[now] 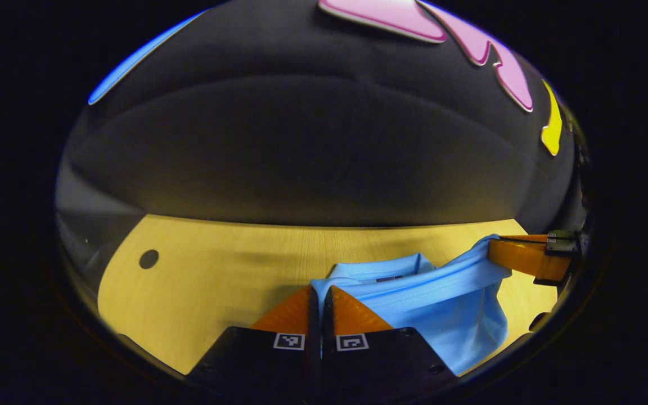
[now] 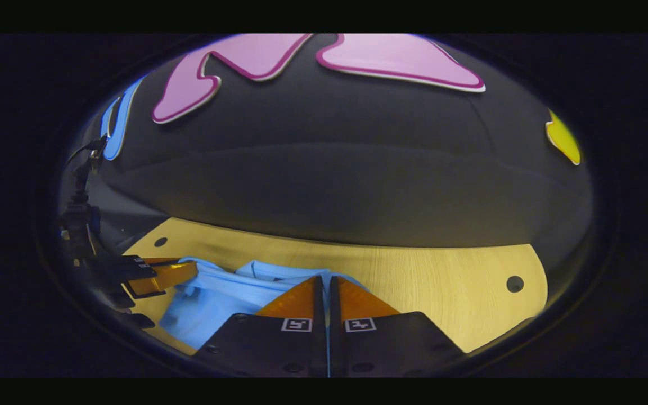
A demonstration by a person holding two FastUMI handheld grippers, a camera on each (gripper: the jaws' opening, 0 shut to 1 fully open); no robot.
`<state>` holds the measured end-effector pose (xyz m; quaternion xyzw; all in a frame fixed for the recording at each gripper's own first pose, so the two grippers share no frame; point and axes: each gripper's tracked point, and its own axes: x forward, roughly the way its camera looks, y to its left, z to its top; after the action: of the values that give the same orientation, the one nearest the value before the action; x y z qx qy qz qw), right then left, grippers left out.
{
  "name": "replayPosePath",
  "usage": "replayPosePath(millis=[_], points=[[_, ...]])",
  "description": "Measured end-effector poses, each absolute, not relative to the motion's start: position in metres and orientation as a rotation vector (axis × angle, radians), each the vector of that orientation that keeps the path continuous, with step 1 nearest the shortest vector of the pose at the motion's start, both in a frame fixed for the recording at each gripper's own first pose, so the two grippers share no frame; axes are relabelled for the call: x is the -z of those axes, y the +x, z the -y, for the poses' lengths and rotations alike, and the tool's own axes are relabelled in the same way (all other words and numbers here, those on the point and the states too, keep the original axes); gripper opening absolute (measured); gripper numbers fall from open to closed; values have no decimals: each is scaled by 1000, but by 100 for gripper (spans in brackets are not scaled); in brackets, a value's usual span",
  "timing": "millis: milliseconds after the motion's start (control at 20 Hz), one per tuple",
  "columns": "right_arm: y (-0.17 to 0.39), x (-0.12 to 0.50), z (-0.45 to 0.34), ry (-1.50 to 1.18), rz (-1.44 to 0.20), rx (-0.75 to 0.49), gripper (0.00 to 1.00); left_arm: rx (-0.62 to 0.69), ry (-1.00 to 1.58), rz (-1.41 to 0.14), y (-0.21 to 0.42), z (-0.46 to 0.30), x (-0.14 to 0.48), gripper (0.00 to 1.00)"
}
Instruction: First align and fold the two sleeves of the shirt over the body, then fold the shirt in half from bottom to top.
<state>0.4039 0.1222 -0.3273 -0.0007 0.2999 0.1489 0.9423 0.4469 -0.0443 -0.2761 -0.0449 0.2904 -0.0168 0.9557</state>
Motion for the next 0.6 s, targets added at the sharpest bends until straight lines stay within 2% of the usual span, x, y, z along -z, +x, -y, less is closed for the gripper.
replayPosePath(millis=[50, 100, 150, 250, 350, 450, 550, 600], points=[[407, 336, -123, -2, -619, -299, 6, 33, -95, -597, 450, 43, 285, 6], [408, 344, -124, 4, -628, -297, 0, 31, -88, -603, 452, 41, 293, 6], [409, 351, -125, 8, -638, -293, 6, 26, -79, -608, 454, 40, 299, 6], [412, 362, -120, 3, -656, -270, 7, 16, -64, -611, 455, 40, 305, 11], [409, 364, -117, 23, -665, -260, 10, -25, -44, -584, 457, 32, 298, 24], [406, 358, -108, 36, -656, -243, 17, -42, -45, -555, 454, 28, 281, 51], [395, 337, -99, 45, -629, -229, 49, -42, -52, -510, 444, 27, 256, 78], [390, 329, -93, 47, -608, -218, 66, -38, -56, -478, 437, 28, 238, 95]])
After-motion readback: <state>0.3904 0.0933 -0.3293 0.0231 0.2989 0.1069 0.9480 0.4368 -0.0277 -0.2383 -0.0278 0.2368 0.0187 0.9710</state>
